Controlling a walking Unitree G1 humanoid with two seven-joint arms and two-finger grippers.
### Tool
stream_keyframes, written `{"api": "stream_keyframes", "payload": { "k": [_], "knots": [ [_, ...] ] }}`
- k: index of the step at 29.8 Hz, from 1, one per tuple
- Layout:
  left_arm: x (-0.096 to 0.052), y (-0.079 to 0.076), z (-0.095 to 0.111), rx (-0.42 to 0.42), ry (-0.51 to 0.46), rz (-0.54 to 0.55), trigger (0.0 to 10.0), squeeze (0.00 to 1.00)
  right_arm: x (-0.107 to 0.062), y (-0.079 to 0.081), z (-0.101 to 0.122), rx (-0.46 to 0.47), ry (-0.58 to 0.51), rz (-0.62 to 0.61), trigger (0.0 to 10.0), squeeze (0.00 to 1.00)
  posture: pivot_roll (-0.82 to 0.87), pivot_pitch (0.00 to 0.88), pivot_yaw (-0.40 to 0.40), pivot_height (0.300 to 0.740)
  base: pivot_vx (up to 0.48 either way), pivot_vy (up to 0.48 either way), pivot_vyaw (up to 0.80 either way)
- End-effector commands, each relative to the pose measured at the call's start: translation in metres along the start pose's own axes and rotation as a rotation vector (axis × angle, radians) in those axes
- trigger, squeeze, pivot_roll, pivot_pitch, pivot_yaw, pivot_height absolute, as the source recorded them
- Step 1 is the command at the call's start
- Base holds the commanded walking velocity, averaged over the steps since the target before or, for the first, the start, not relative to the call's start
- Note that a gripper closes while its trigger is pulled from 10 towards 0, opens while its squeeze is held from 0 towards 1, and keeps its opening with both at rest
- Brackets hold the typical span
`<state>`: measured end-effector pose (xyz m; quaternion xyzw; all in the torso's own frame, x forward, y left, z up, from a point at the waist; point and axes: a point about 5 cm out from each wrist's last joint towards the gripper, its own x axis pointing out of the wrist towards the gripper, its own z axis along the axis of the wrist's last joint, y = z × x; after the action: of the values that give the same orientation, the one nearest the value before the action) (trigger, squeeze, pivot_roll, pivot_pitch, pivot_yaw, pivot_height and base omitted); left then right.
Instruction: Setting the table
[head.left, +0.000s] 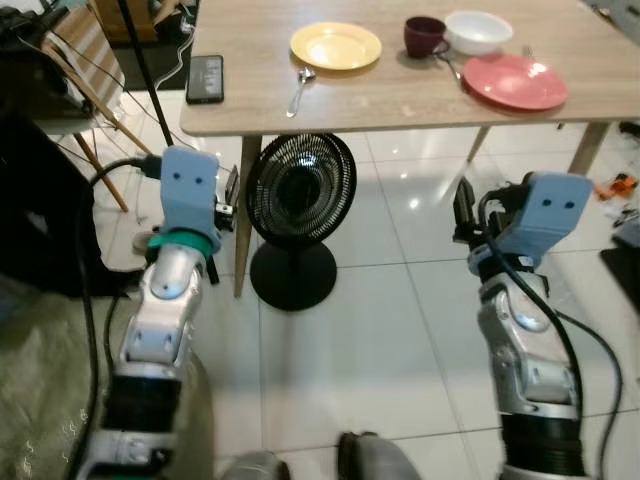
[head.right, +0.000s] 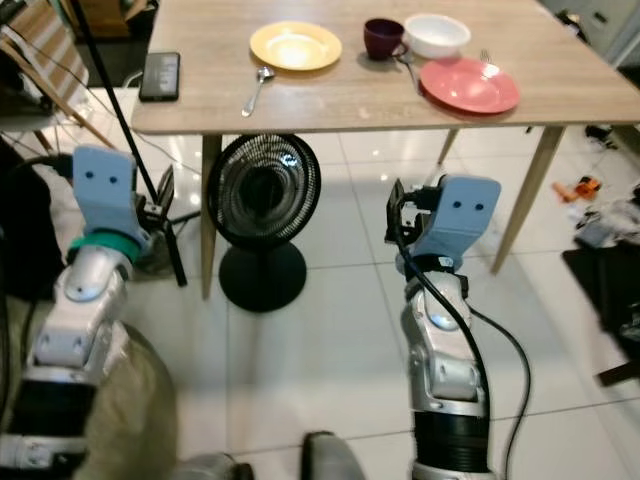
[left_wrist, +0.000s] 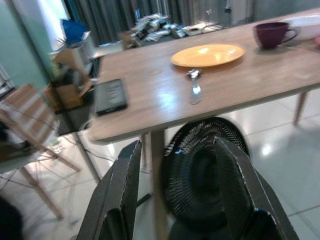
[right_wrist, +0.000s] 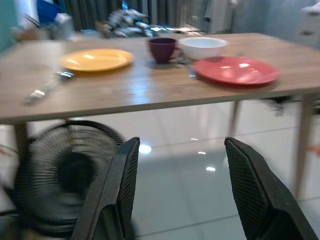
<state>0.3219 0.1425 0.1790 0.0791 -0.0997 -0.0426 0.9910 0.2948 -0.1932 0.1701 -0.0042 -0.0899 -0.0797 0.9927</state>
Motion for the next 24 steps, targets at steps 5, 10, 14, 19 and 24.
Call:
{"api": "stream_keyframes", "payload": {
  "k": [5,10,14,19,24],
  "knots": [
    [-0.0045,0.0041,-0.0076,0.011,0.034,-0.003,10.0,0.0,-0.0011,0.003,-0.0029,-0.047,0.009,0.007,10.0,0.0,0.02,0.011,0.036,0.74,0.461,0.0,0.0],
    [-0.0046,0.0037,-0.0082,0.011,0.036,-0.012,10.0,0.0,-0.0013,0.0015,-0.0044,-0.05,0.014,-0.005,10.0,0.0,0.02,0.004,0.039,0.74,0.461,0.0,0.0],
    [-0.004,0.0032,-0.0077,0.01,0.033,-0.016,10.0,0.0,-0.0014,0.0006,-0.0039,-0.042,0.011,-0.007,10.0,0.0,0.02,0.002,0.039,0.74,0.461,0.0,0.0],
    [-0.0037,0.0028,-0.0075,0.01,0.032,-0.019,10.0,0.0,-0.0011,0.0007,-0.0036,-0.049,0.009,-0.007,10.0,0.0,0.02,0.0,0.039,0.74,0.461,0.0,0.0],
    [-0.0036,0.0025,-0.0075,0.01,0.03,-0.022,10.0,0.0,-0.0002,0.0024,-0.0024,-0.069,0.001,0.002,10.0,0.0,0.02,0.0,0.039,0.74,0.461,0.0,0.0]
  ]
}}
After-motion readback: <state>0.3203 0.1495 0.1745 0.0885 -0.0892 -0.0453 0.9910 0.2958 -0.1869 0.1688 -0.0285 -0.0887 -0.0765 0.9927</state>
